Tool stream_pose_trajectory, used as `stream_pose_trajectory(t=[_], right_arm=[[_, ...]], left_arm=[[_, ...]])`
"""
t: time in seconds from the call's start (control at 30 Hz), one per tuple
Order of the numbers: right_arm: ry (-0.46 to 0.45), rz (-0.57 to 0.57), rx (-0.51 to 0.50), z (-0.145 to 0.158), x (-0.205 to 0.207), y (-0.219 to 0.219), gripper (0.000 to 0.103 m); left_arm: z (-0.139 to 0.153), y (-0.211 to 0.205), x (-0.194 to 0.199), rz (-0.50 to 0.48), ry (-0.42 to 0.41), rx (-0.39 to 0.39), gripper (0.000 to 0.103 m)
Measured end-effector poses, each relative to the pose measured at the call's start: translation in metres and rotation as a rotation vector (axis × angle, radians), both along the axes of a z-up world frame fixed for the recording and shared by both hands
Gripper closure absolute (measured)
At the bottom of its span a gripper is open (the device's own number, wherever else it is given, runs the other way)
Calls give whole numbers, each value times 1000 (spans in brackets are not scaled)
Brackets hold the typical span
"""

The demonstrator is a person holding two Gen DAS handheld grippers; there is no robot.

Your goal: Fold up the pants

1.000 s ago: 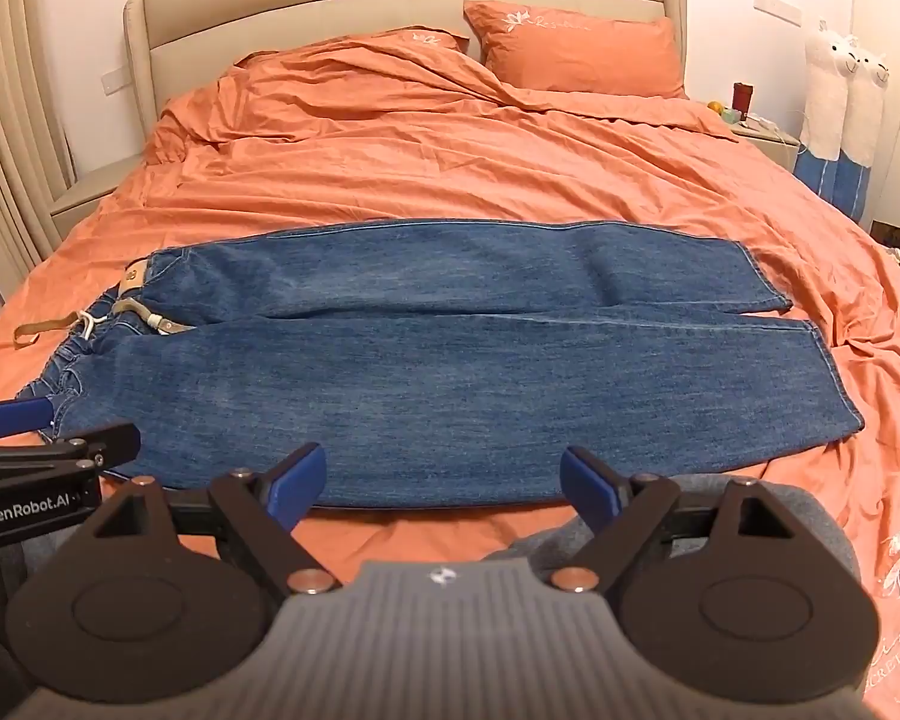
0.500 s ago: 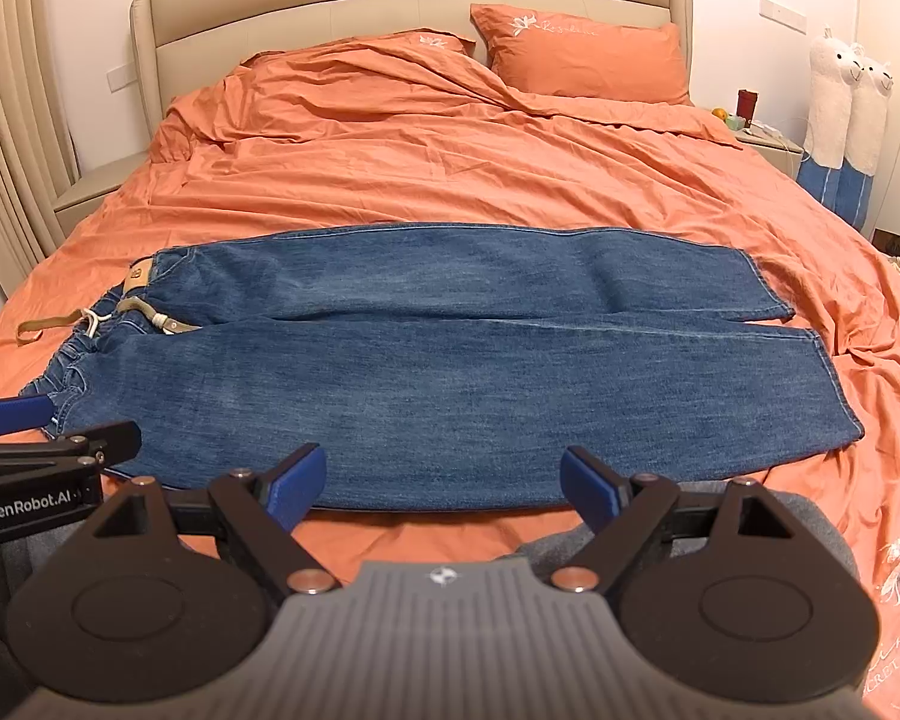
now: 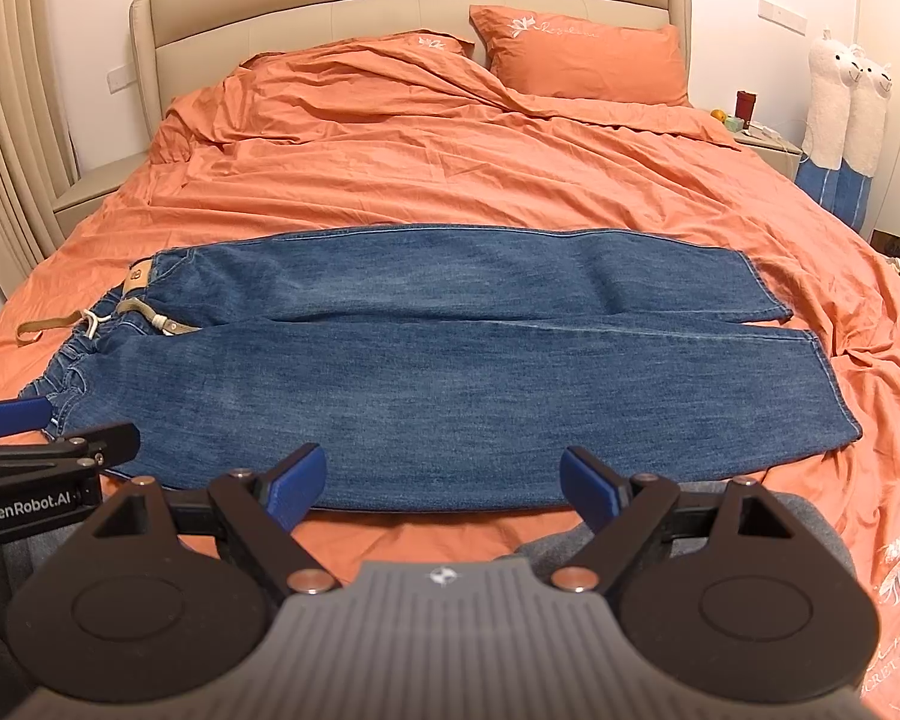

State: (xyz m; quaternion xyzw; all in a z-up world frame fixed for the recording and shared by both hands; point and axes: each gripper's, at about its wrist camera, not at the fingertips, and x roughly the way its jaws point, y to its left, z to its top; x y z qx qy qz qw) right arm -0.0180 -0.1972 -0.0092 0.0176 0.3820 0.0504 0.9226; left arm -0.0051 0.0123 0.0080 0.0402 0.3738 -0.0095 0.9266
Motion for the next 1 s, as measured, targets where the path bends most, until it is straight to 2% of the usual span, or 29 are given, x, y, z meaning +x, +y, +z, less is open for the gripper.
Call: stream_pose_trajectory(t=[1.0], right_arm=[[-5,-8,10,2,-4,-6,21]], left_arm=[[-2,-5,-2,0,1,3,16]])
